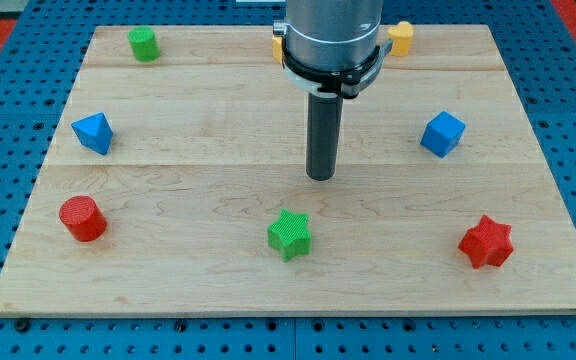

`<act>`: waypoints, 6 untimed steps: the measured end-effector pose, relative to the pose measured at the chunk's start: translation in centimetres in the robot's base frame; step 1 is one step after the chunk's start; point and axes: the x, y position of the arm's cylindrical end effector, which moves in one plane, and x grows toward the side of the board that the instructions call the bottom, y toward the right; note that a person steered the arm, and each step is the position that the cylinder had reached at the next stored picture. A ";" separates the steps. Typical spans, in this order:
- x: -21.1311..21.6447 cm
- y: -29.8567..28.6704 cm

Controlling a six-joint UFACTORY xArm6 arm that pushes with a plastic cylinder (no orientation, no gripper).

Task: Move the yellow hexagon towards the yellow heart

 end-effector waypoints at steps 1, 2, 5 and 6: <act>0.0 0.0; -4.3 -1.7; -22.1 -6.2; -22.1 2.3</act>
